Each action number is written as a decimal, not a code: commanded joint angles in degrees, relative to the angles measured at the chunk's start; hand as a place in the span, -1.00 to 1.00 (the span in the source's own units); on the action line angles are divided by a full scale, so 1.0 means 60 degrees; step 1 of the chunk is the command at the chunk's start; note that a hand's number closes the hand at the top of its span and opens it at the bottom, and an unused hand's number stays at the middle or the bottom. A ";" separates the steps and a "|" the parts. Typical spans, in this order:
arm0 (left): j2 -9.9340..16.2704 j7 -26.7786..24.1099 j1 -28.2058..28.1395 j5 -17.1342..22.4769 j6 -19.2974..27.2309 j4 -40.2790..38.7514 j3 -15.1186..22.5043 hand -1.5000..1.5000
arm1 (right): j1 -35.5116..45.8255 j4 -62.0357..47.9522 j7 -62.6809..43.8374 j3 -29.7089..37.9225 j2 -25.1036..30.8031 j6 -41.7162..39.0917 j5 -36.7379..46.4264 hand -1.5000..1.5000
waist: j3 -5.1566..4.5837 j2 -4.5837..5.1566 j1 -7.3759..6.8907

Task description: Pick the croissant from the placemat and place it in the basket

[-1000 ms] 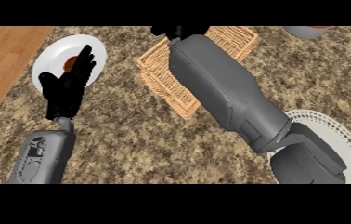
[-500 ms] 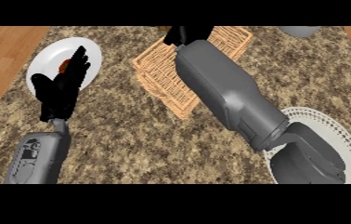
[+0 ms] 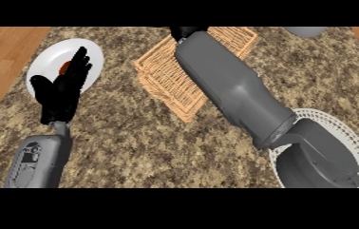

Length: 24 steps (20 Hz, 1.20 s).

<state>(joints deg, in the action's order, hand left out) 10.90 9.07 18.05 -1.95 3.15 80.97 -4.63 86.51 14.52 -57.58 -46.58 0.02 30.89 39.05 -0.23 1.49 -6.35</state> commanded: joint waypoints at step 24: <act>0.0021 0.0610 -0.0075 -0.0011 -0.0115 0.0655 0.0137 0.00 | -0.0741 -0.0956 0.0700 0.0570 -0.0003 -0.1954 -0.0851 1.00 | 0.0025 0.0033 0.0103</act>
<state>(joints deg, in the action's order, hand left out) 10.36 10.63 16.90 -2.77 3.71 83.51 -3.96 83.87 9.50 -53.59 -42.76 0.02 18.53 33.41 -0.11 1.74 -5.91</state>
